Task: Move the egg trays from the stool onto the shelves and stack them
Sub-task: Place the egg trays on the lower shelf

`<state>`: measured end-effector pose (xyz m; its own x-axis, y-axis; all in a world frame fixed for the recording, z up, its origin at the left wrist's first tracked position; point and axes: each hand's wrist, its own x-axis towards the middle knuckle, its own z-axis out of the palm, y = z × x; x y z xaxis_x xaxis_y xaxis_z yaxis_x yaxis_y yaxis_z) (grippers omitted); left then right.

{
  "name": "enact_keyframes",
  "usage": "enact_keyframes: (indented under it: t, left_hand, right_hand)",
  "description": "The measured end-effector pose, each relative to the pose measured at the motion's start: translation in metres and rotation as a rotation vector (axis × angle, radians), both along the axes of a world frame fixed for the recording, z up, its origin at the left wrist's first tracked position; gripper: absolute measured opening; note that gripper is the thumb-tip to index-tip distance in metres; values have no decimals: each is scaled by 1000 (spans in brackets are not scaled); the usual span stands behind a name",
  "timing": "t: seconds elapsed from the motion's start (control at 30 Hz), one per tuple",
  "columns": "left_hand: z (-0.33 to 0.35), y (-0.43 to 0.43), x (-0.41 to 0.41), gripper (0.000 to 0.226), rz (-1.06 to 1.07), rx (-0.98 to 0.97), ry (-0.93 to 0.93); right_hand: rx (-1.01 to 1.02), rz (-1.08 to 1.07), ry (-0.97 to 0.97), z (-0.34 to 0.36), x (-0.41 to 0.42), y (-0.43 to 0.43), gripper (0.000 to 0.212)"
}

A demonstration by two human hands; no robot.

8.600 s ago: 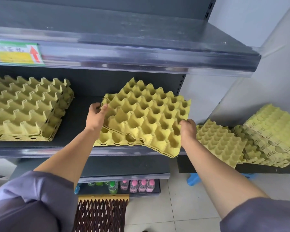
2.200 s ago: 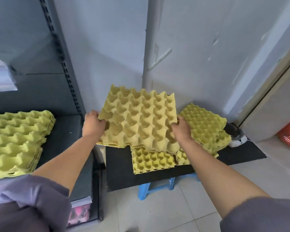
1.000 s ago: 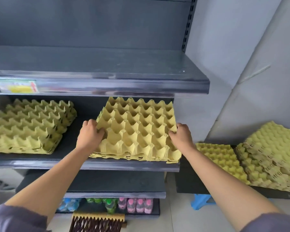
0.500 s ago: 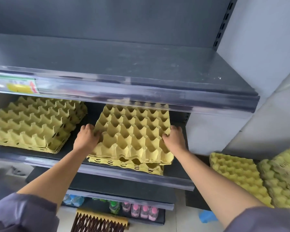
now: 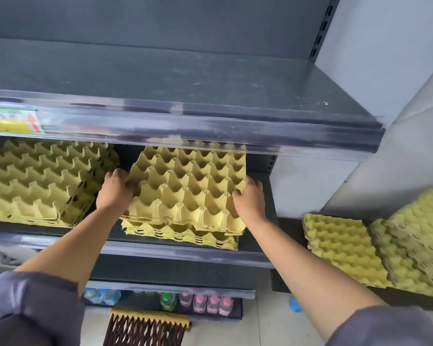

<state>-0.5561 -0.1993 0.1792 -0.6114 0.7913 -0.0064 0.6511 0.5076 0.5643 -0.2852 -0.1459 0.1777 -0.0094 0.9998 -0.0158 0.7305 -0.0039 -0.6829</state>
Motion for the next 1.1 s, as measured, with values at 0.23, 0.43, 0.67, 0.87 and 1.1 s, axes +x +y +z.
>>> enact_keyframes:
  t: [0.23, 0.43, 0.67, 0.87, 1.1]
  left_hand:
    - [-6, -8, -15, 43, -52, -96, -82]
    - [-8, -14, -12, 48, -38, -71, -185]
    - [-4, -14, -9, 43, -44, -76, -197]
    - [1, -20, -3, 44, -32, 6, -195]
    - [2, -20, 0, 47, -84, 85, -143]
  right_hand:
    - [-87, 97, -63, -2, -9, -11, 57]
    - [-82, 111, -94, 5, -13, -14, 58]
    - [-110, 147, -133, 7, -10, -17, 60]
    - [-18, 102, -64, 18, -9, -17, 52]
    - [69, 51, -77, 9, 2, -25, 54]
